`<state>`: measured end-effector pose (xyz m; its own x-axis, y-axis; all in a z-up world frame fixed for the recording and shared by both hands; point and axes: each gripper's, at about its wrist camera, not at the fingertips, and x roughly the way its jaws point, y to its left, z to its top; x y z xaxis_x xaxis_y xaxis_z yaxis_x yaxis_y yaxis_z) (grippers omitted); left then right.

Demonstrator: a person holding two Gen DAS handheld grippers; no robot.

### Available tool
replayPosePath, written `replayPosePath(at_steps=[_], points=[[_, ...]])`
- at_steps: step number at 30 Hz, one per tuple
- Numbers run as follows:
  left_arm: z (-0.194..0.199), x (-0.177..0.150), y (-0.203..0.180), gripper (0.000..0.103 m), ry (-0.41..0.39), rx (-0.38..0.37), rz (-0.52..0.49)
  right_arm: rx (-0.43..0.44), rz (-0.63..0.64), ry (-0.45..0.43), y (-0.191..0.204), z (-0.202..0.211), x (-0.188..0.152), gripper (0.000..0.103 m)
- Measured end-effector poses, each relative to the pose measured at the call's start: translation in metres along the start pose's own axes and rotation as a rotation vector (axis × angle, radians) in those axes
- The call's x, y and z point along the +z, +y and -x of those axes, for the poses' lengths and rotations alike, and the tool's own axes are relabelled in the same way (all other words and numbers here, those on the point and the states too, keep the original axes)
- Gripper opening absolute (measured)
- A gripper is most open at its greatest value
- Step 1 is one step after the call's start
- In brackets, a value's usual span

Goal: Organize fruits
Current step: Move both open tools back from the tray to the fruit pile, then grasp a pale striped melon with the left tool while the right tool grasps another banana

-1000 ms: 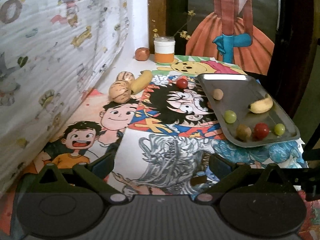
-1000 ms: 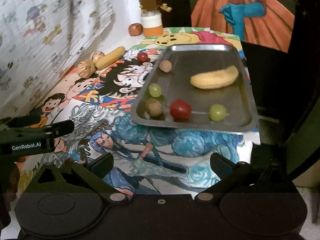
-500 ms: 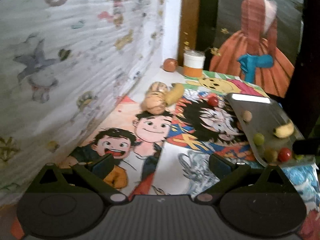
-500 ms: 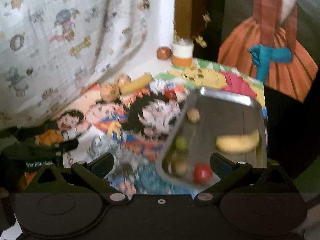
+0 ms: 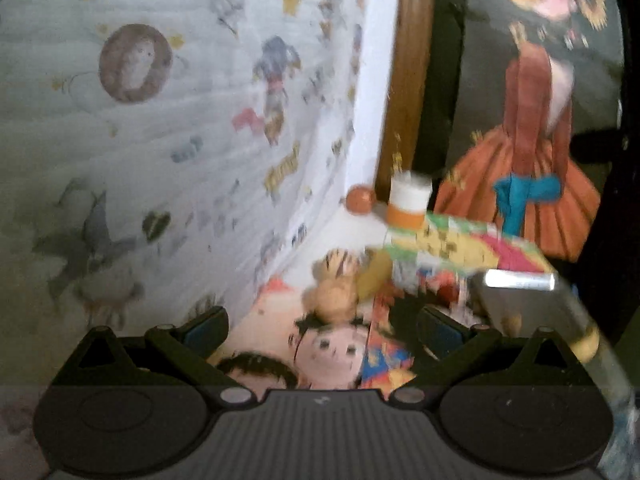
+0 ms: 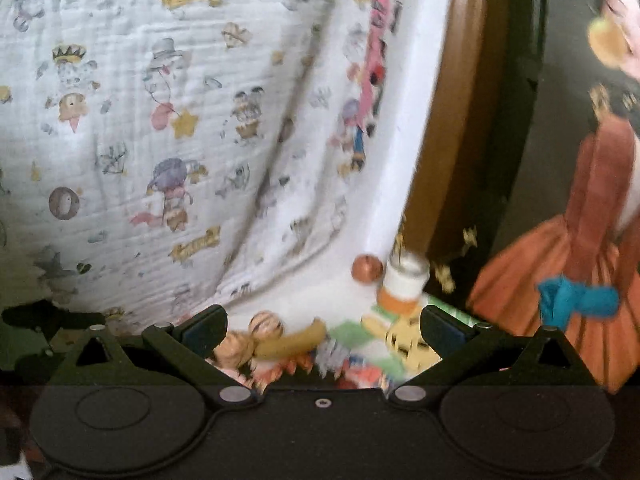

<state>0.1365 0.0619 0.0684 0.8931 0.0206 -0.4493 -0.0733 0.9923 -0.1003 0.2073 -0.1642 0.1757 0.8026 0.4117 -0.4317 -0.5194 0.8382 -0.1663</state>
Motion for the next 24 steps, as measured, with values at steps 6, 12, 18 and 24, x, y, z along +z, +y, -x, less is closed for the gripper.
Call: replayPosePath(at_steps=[6,12,18,24], points=[[-0.028,0.015,-0.005,0.103,0.007,0.007,0.016,0.029,-0.051,0.044,-0.025,-0.054,-0.01,0.102],[-0.067,0.012,-0.021,0.103,0.035,0.009,-0.06,0.101,-0.206,0.153,-0.052,-0.122,-0.033,0.102],[-0.104,0.007,-0.02,0.103,0.068,0.017,-0.043,0.117,-0.368,0.264,-0.059,-0.185,-0.052,0.102],[-0.135,0.004,-0.014,0.103,0.116,0.026,-0.008,0.176,-0.471,0.334,-0.052,-0.239,-0.06,0.093]])
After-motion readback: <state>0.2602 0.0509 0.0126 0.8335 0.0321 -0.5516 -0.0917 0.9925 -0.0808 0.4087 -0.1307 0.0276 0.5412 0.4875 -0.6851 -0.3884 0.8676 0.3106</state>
